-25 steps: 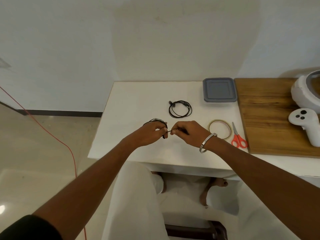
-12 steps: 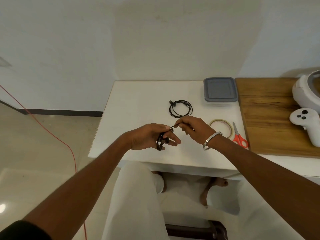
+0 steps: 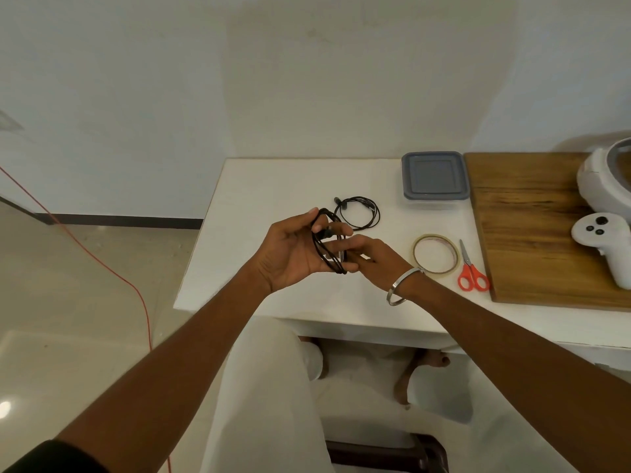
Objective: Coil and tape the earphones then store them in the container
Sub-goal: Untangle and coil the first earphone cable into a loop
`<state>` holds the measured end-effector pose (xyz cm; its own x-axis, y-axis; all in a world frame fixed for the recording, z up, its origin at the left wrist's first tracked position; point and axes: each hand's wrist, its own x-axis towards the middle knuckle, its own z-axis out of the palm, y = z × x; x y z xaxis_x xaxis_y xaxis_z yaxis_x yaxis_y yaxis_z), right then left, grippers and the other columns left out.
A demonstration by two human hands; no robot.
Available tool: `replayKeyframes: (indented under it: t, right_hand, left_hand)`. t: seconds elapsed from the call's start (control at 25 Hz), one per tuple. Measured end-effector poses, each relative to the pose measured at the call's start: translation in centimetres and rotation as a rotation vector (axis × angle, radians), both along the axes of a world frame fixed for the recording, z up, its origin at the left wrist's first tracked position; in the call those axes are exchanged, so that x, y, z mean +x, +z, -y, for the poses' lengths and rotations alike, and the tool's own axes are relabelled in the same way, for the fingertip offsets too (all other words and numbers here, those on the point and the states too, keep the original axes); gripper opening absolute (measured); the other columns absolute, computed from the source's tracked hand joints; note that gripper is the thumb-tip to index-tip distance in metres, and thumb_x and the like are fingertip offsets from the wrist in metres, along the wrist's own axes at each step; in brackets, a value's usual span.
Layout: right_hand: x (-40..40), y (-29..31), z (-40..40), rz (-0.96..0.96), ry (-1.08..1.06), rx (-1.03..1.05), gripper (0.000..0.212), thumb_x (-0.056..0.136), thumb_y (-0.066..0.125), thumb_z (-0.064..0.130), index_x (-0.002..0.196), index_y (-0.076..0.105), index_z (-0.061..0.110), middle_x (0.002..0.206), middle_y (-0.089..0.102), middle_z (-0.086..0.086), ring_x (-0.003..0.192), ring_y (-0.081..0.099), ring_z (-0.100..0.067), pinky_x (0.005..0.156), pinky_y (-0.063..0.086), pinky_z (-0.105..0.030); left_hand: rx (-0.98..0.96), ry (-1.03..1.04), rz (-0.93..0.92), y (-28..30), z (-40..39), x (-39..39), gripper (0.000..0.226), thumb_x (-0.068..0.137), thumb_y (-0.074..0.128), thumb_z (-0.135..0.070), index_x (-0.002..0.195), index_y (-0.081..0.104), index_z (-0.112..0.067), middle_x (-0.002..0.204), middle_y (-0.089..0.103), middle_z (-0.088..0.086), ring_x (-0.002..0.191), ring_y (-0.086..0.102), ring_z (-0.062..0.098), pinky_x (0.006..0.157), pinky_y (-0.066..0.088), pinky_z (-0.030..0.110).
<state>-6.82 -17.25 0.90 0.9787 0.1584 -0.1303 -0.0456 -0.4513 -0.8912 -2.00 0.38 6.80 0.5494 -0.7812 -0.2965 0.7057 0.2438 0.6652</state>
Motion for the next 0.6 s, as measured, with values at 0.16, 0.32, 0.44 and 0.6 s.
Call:
replayKeyframes:
  t: [0.16,0.32,0.44,0.6]
  right_hand:
    - [0.0,0.9,-0.2,-0.091,-0.060,0.171,0.038,0.091,0.050,-0.001,0.105,0.067,0.030,0.086,0.059,0.004,0.075,0.055,-0.008,0.070,0.047,-0.016]
    - [0.0,0.5,-0.6,-0.279,-0.135,0.486,0.030,0.088,0.054,-0.004,0.111,0.068,0.009,0.104,0.067,-0.017,0.095,0.066,-0.028,0.086,0.055,-0.033]
    - [-0.3,0.8,-1.0,-0.413,-0.189,0.808,0.026,0.090,0.044,-0.011,0.112,0.058,-0.009,0.108,0.062,-0.024,0.099,0.065,-0.032,0.089,0.055,-0.034]
    - [-0.4,1.2,-1.0,-0.524,-0.257,1.080,0.023,0.094,0.041,0.000,0.104,0.061,-0.002,0.099,0.063,-0.017,0.078,0.067,-0.020,0.089,0.054,-0.034]
  left_hand:
    - [-0.024,0.031,-0.017,-0.3,-0.3,0.3,0.032,0.099,0.038,-0.029,0.071,0.040,-0.013,0.103,0.055,0.019,0.117,0.048,0.043,0.100,0.029,0.075]
    - [-0.006,0.060,-0.020,-0.3,-0.4,0.4,0.032,0.099,0.037,-0.028,0.071,0.038,-0.013,0.098,0.056,0.018,0.120,0.049,0.045,0.099,0.033,0.073]
    - [0.002,0.084,-0.020,0.0,-0.4,0.4,0.033,0.098,0.038,-0.028,0.069,0.039,-0.012,0.095,0.058,0.016,0.115,0.055,0.044,0.097,0.037,0.071]
    - [0.031,0.060,0.011,-0.3,-0.6,0.8,0.033,0.099,0.036,-0.028,0.070,0.039,-0.013,0.096,0.058,0.017,0.118,0.054,0.044,0.100,0.034,0.071]
